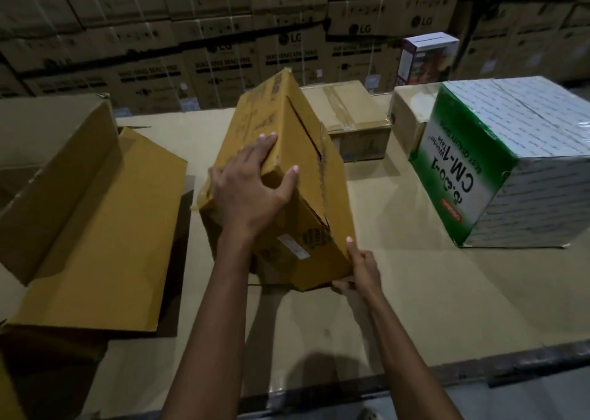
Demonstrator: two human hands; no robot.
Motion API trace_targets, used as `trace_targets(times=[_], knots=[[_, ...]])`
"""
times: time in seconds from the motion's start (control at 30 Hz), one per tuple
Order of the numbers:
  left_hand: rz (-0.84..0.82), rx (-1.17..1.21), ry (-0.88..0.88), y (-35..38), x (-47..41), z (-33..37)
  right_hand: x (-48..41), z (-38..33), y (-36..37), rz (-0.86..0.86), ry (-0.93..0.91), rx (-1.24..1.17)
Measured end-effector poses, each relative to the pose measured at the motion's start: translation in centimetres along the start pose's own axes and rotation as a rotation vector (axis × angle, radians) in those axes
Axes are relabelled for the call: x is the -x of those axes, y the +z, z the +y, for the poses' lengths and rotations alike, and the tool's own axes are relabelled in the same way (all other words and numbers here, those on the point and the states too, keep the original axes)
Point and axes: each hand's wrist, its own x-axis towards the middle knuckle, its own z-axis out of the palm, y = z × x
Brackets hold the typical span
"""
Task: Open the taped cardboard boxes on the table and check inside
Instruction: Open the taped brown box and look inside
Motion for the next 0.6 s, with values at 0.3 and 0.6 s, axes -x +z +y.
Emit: trace_targets(times=[0.3, 0.6], knots=[[-0.023, -0.026, 0.333, 3.7, 2.3, 5.3, 0.4, -6.0, 1.0, 0.042, -0.323, -0.037], [0.655, 0.633, -0.848, 5.2, 7.7, -0.2, 11.2, -14.0, 1.0, 0.470, -1.297, 0.349]])
